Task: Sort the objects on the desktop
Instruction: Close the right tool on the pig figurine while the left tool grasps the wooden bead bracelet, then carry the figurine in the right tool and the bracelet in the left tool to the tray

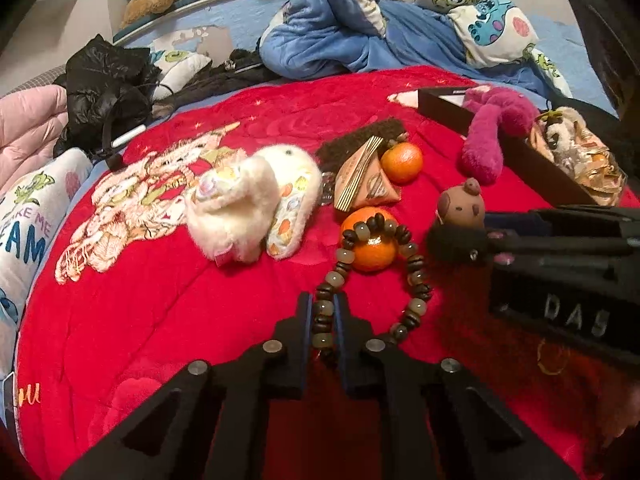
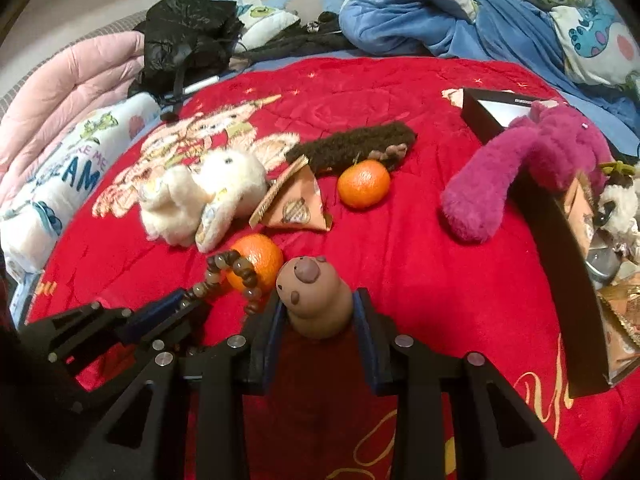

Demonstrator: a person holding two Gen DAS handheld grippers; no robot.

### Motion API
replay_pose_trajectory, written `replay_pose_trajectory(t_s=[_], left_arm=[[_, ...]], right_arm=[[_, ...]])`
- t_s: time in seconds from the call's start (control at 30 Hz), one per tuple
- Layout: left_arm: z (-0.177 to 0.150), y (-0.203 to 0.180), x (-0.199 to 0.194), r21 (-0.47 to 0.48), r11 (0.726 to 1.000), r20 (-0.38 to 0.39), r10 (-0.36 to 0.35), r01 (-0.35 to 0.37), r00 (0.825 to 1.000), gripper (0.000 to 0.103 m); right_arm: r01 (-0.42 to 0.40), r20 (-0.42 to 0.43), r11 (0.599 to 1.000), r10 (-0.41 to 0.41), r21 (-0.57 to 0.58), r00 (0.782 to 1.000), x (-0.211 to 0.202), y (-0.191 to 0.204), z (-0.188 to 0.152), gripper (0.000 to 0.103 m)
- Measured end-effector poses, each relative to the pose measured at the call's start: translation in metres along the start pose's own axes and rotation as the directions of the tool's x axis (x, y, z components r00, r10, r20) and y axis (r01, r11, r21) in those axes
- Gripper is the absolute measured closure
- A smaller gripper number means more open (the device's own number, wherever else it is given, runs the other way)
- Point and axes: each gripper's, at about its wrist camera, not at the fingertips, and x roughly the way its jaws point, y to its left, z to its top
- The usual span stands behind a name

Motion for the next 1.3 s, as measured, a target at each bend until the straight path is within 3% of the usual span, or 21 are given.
replay_pose_trajectory(t_s=[0.6,0.9,1.13,1.3], left_arm=[[0.013,-0.019,-0.061,-0.014,0.998,0.150,-0.066,0.069,0.986,0.092],[0.025,-0.062,-0.088,0.000,0.992,0.196,-0.125,0.128,0.972,0.092],[0.036,-0.108,-0.100,0.035,0.980,0.213,-0.198,0.195,0.957,0.092],[0.045,-0.159,-0.108,0.067,0.961,0.226,-0.278,0.270,0.934,0.092]], right_arm=[[-0.085,0.090,0.992,0.077,0.095,0.993,-0.042,-0.023,0.010,0.071],[-0.017,0.137,0.998,0.008,0.064,0.991,-0.081,-0.035,-0.003,0.071],[0.028,0.188,0.992,-0.051,0.121,0.981,-0.120,-0.077,-0.013,0.071],[0.084,0.219,0.984,-0.118,0.157,0.969,-0.152,-0.115,-0.026,0.071]])
